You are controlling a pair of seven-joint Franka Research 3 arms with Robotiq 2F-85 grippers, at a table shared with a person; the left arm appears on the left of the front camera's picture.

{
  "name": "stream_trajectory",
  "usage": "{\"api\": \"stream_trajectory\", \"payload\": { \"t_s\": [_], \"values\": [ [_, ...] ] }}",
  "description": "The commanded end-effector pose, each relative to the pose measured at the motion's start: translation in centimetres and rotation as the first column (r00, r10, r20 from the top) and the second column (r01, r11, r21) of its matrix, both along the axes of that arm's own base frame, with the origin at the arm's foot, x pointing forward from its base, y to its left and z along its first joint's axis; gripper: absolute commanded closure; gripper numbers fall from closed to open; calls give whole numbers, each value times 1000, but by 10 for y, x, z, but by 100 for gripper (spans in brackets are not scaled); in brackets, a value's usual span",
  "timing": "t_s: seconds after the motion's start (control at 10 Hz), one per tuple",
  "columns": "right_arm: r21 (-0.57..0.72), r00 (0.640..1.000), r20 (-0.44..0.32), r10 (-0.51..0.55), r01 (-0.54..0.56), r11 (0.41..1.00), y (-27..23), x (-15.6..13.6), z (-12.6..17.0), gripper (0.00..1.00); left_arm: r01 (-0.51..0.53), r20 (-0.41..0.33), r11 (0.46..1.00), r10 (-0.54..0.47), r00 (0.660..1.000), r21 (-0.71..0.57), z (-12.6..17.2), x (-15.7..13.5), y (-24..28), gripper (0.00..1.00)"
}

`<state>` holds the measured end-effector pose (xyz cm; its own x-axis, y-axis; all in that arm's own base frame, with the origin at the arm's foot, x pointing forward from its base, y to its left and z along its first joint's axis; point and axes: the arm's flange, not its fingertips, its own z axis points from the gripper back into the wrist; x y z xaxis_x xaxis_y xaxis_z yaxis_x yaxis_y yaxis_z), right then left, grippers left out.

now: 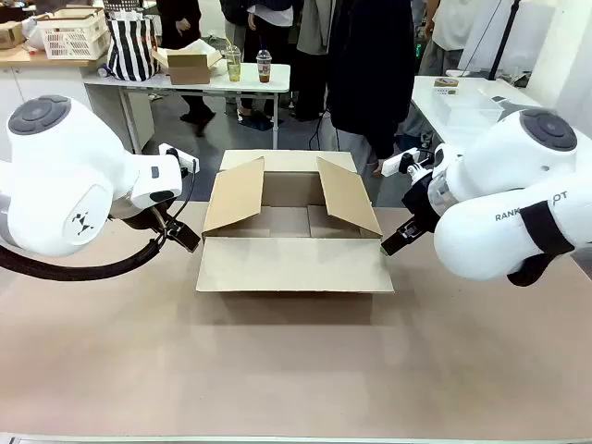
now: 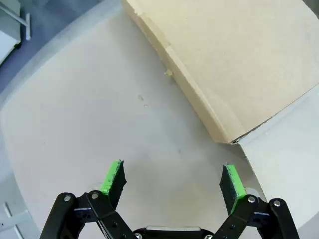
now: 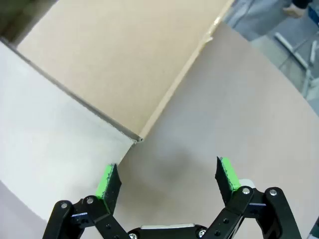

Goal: Pack the gift set into the box.
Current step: Place both hands on the side flaps of the Package Box and spread them outward.

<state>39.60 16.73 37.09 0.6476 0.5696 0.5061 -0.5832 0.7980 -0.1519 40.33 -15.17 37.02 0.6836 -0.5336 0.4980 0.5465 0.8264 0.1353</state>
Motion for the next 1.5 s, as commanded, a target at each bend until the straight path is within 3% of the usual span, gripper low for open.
{"api": "stream_trajectory", "payload": {
  "t_s": [0.0,1.3,1.4],
  "values": [
    [0,1000,0,0,0,1000,0,0,0,0,0,0,1000,0,1000,0,0,0,0,0],
    [0,1000,0,0,0,1000,0,0,0,0,0,0,1000,0,1000,0,0,0,0,0],
    [56,999,-26,-46,47,997,-11,-9,28,0,-9,-31,1000,10,999,25,24,-11,8,0]
  ]
}}
